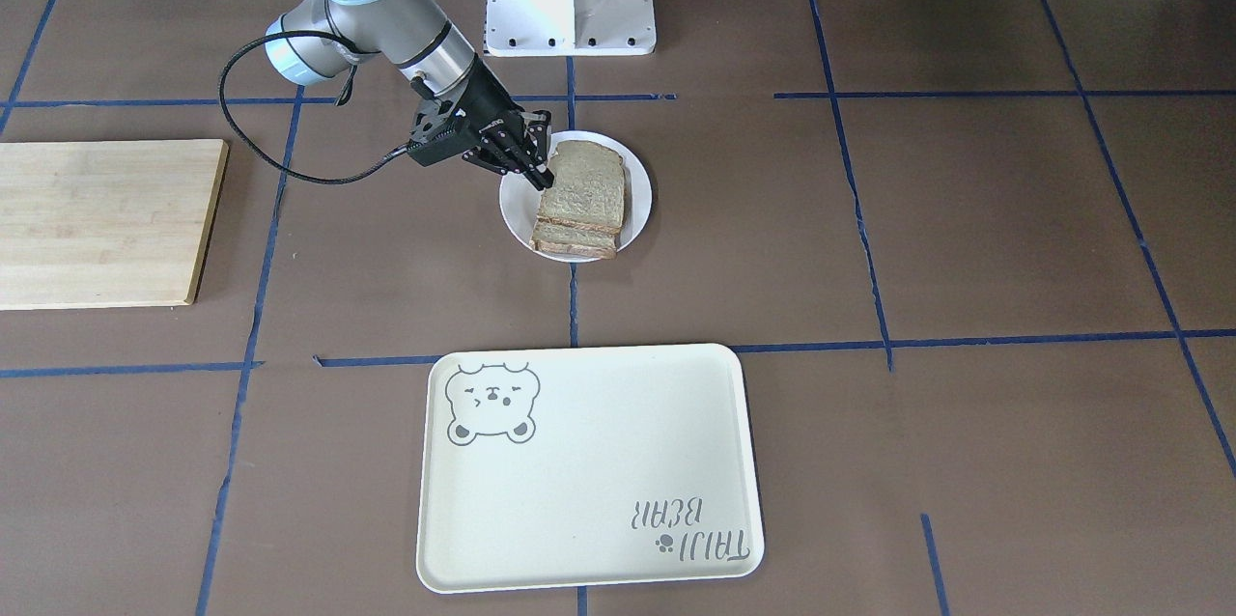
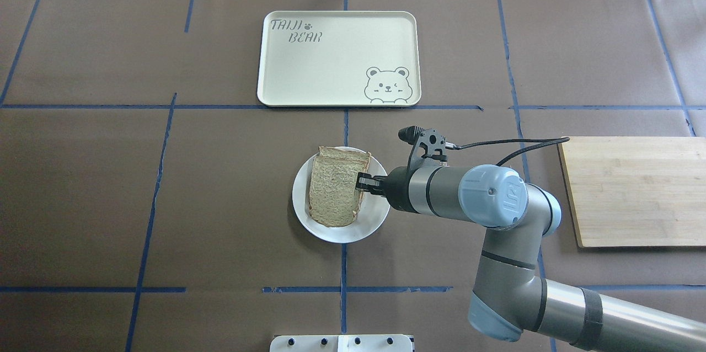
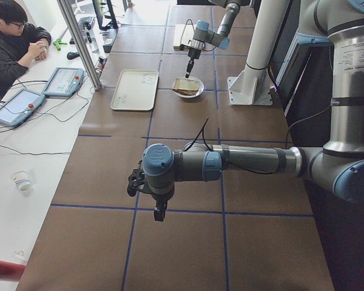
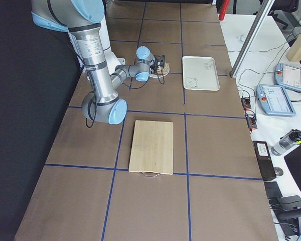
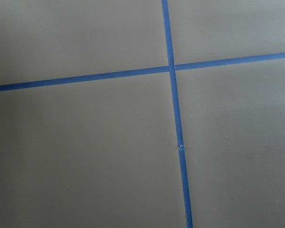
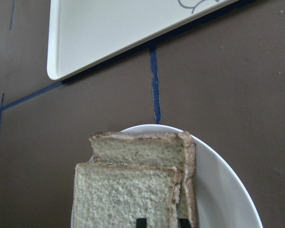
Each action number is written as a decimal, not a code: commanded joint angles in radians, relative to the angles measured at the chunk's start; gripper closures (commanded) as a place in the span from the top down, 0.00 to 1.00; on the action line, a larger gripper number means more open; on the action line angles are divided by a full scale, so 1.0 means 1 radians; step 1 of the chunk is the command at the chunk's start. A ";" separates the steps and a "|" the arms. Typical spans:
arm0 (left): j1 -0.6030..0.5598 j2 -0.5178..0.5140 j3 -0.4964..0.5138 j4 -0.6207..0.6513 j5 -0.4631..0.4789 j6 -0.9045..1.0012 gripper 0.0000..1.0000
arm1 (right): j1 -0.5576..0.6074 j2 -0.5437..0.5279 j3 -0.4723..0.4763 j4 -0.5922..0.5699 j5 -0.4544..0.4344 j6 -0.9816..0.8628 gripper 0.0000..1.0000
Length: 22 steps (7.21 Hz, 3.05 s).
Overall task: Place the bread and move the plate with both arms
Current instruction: 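Lower the bread onto the egg on the plate and open the right gripper, then raise the right arm away from the plate while the left arm moves in, then reach the left gripper to the plate rim nearest it and grasp it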
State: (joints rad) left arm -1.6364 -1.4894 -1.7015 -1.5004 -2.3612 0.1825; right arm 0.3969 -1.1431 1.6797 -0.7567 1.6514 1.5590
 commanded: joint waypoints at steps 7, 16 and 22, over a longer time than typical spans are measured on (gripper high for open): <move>0.355 -0.031 -0.199 -0.422 -0.127 -0.823 1.00 | 0.380 0.011 0.255 -0.845 0.270 -0.495 1.00; 0.841 -0.147 0.083 -1.536 0.331 -1.984 1.00 | 0.925 -0.297 0.289 -1.244 0.636 -1.588 1.00; 1.132 -0.337 0.190 -1.583 0.568 -2.161 0.52 | 0.988 -0.303 0.184 -1.166 0.686 -1.581 1.00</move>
State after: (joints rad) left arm -0.5300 -1.7995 -1.5452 -3.0849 -1.8016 -1.9790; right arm 1.3784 -1.4000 1.8726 -1.9771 2.3401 -0.0257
